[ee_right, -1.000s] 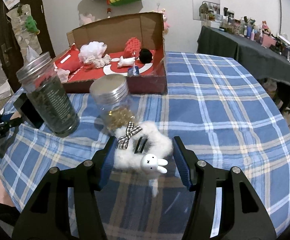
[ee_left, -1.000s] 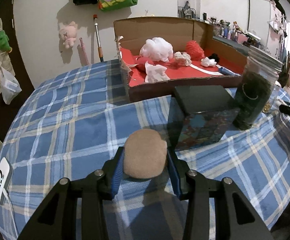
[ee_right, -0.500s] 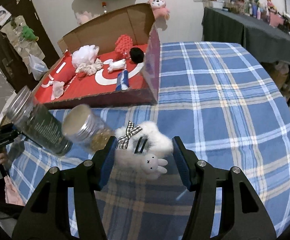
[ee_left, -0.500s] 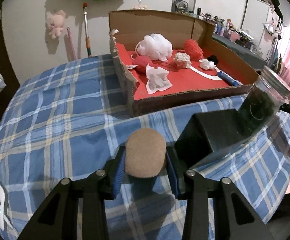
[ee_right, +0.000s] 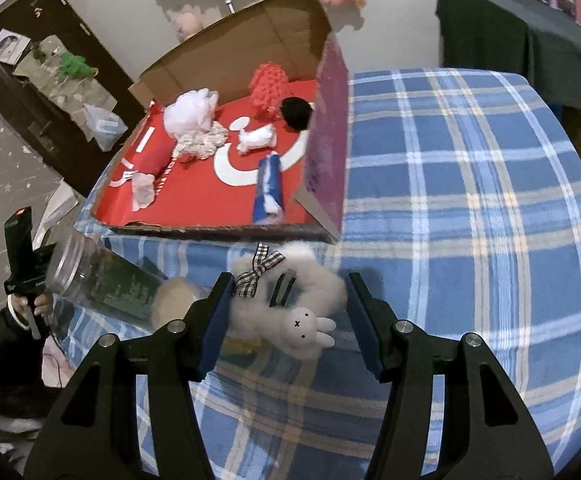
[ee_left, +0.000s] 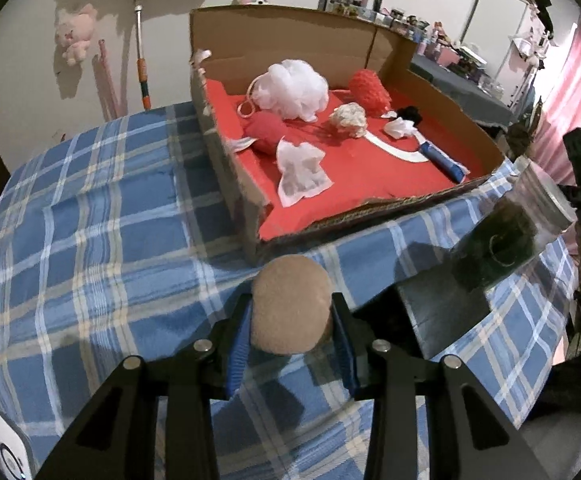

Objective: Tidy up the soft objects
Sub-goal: 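Carry the tan pad and bunny plush over the box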

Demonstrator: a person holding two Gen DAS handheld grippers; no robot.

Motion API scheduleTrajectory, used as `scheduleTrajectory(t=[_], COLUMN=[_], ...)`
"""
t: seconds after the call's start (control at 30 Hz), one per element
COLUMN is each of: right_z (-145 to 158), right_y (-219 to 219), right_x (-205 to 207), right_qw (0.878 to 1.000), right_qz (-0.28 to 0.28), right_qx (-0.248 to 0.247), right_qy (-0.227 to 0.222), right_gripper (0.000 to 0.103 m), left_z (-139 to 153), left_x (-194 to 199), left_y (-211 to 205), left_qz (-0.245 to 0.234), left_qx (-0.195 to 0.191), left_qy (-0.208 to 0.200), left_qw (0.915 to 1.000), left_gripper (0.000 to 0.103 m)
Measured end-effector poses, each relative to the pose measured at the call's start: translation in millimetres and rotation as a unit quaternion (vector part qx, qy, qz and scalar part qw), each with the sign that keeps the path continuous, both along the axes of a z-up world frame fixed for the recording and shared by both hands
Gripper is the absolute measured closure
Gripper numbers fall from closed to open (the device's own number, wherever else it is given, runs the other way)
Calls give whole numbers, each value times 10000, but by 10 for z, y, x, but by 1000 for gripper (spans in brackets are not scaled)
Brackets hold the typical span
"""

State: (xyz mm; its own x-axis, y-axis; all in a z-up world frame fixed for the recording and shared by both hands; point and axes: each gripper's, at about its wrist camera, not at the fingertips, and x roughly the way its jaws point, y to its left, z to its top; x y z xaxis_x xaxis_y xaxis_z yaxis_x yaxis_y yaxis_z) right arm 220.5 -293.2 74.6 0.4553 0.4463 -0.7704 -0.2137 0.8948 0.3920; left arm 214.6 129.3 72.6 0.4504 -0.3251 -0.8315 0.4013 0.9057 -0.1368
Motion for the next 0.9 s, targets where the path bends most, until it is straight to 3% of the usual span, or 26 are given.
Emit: scheduleTrajectory(t=[0.47, 0.9], right_z=[176, 306], right_y=[290, 855], right_x=[205, 484], right_qw=[9979, 9914], right_qz=[616, 1270], right_qx=[110, -260], right_qy=[187, -198], right_gripper=[49, 49], left_z=[336, 411], left_x=[135, 492], left_y=[-239, -1003], left_qz=[-516, -1192], left_qx=[-53, 402], left_qy=[-109, -350], left_qw=[9986, 9914], left_gripper=[63, 63])
